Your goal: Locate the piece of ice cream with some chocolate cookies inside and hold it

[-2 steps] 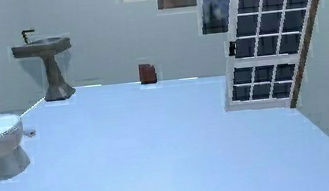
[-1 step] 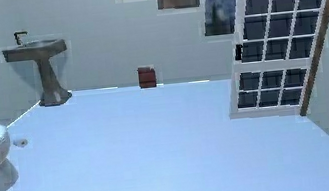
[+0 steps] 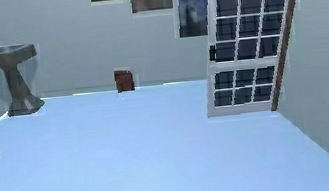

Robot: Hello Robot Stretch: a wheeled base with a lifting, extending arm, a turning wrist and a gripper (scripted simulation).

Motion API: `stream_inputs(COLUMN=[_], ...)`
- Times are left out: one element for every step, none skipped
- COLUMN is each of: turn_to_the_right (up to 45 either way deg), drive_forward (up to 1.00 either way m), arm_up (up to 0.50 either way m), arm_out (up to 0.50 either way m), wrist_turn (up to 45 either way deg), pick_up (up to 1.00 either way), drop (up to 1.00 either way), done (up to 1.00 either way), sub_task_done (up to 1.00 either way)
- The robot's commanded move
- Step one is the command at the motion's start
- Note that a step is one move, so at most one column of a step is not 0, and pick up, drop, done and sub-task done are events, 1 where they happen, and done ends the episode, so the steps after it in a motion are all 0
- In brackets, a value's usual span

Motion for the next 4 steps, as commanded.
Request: stream_inputs(turn_to_the_right=[0.0, 0.0, 0.0, 45.0], drive_forward=[1.00, 1.00, 0.70, 0.00], arm_up=[0.00, 0.00, 0.00, 0.00], arm_out=[0.00, 0.00, 0.00, 0.00], wrist_turn=[0.0, 0.0, 0.0, 0.0], pick_up=[0.00, 0.00, 0.00, 0.00], drop=[0.00, 0.00, 0.00, 0.00], done=[0.00, 0.00, 0.00, 0.00], sub_task_done=[0.00, 0.00, 0.00, 0.00])
